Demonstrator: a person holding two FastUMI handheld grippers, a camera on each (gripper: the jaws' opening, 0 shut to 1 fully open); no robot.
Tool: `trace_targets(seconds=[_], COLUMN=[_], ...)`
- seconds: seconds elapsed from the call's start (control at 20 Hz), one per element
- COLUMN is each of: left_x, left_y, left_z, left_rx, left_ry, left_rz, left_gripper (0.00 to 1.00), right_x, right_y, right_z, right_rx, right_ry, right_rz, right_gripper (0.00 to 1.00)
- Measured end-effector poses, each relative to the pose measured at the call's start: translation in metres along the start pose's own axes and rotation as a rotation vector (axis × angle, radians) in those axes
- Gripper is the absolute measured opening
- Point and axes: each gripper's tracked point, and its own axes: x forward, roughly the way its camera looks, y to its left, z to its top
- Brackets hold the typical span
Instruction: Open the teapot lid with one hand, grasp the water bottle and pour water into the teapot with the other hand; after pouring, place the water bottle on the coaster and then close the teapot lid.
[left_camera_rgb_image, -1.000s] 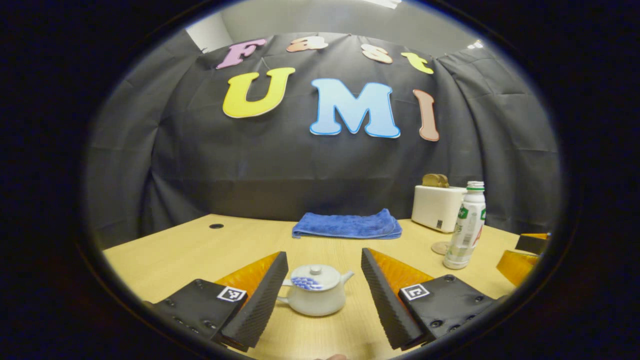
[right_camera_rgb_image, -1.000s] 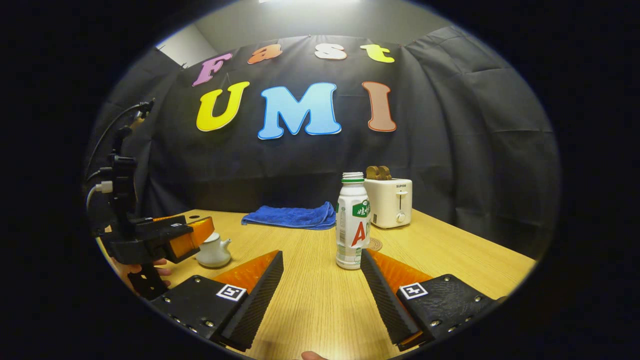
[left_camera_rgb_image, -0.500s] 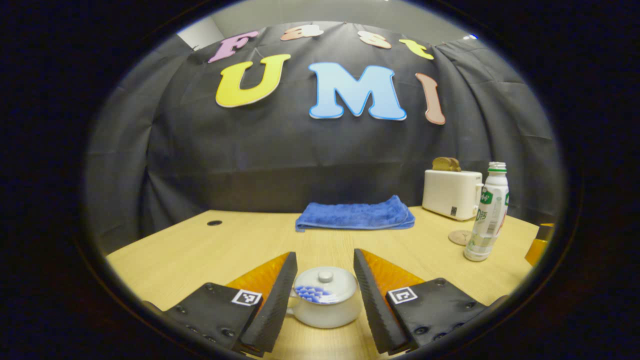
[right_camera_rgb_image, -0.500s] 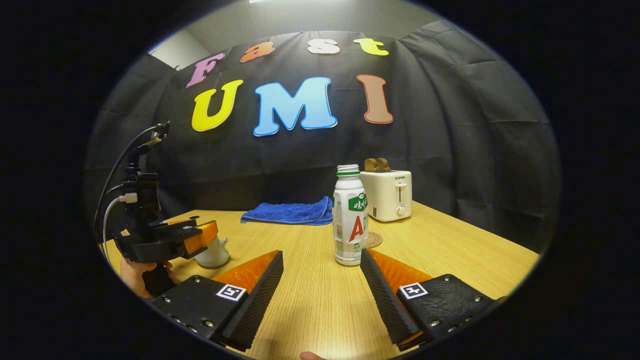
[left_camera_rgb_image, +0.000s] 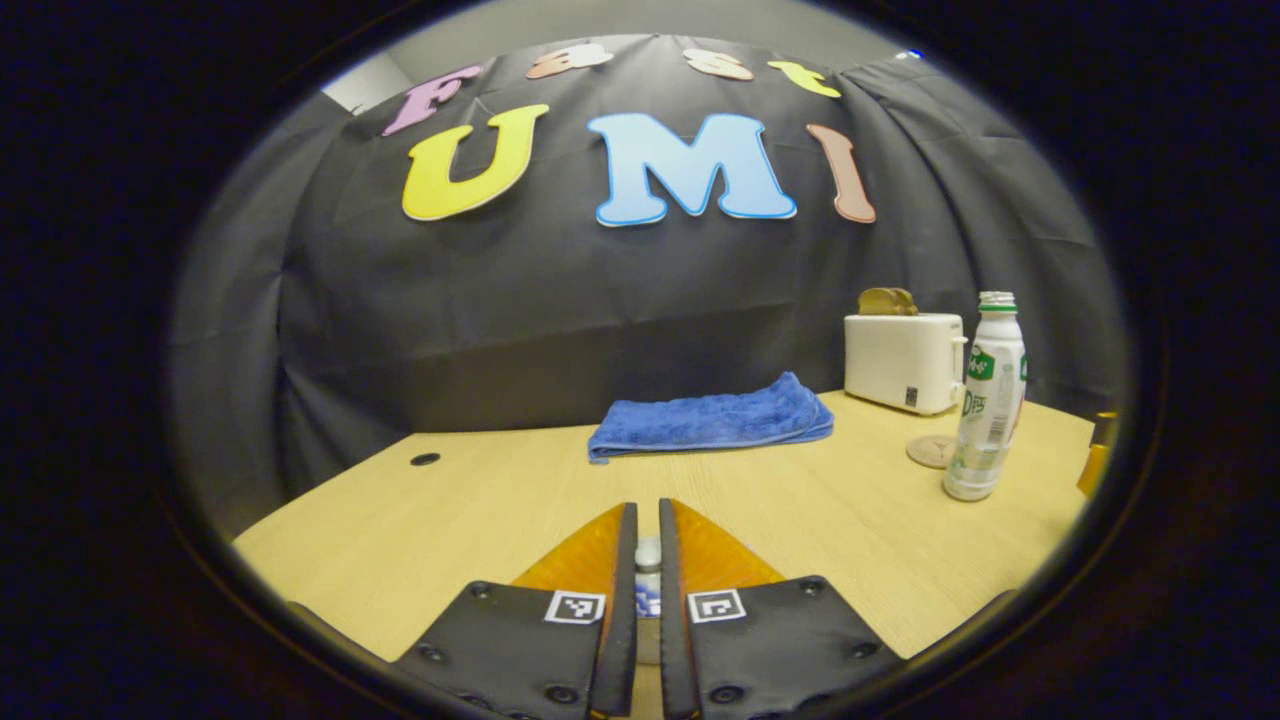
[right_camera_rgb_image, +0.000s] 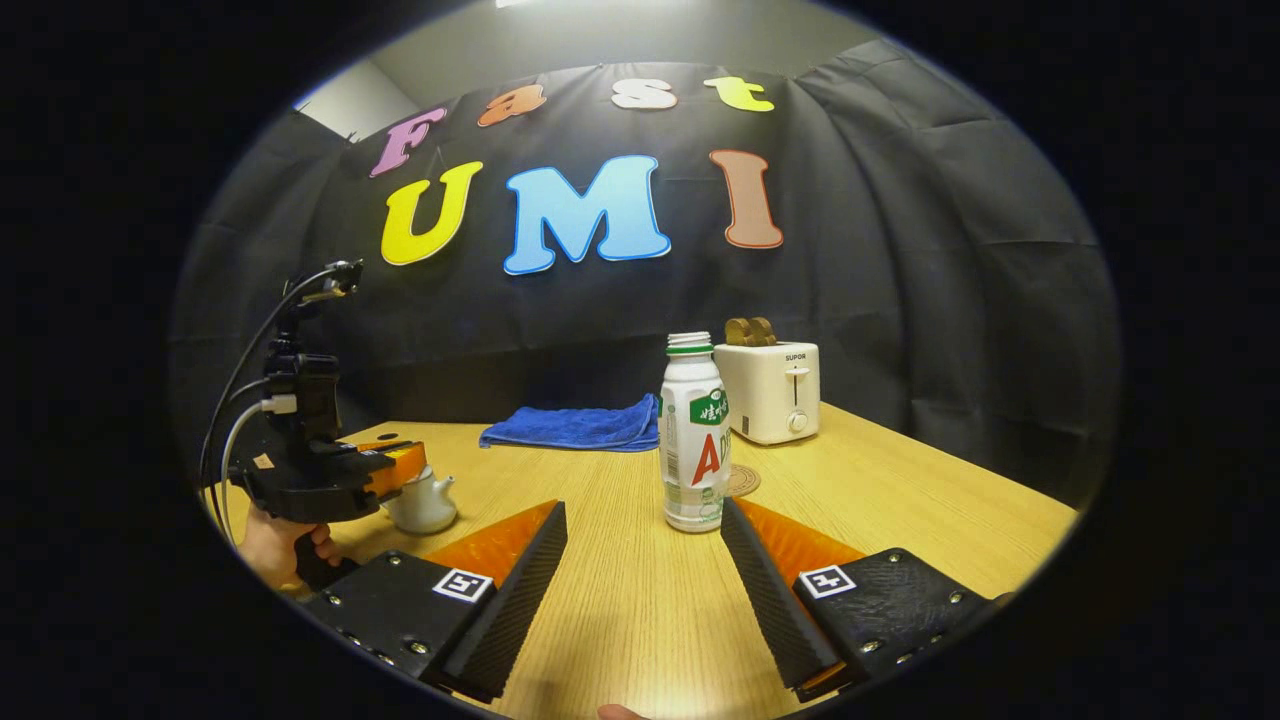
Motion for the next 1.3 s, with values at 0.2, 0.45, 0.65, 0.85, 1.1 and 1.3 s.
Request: trace_targets(seconds=[0.2,0.45,0.65,0.85,1.1,1.3], left_x=[-0.01,-0.033,-0.043,-0.045,-0.046,-0.046], left_y=[0.002,-0.013,-0.021,-0.026,-0.021,-0.023], left_z=[0.027,0.043,0.051,0.051,0.053,0.049], left_rx=[-0.057,-0.069,-0.03,-0.037,-0.042,-0.043], left_ry=[-0.078,-0.142,-0.182,-0.18,-0.189,-0.179], left_rz=[-0.025,-0.085,-0.106,-0.133,-0.128,-0.134], left_gripper=[0.2,0.16,0.2,0.2,0.16,0.2], right_x=[0.003,0.024,0.05,0.081,0.115,0.135], right_y=[-0.004,-0.016,-0.035,-0.05,-0.055,-0.059], right_z=[0.007,0.021,0.03,0.033,0.027,0.022], right_rx=[-0.032,-0.005,-0.078,-0.188,-0.201,-0.183], right_ry=[-0.022,-0.067,-0.085,-0.067,-0.025,0.008], right_rz=[-0.008,0.007,-0.049,-0.074,-0.086,-0.085], right_gripper=[0.95,0.95,0.96,0.95,0.95,0.93])
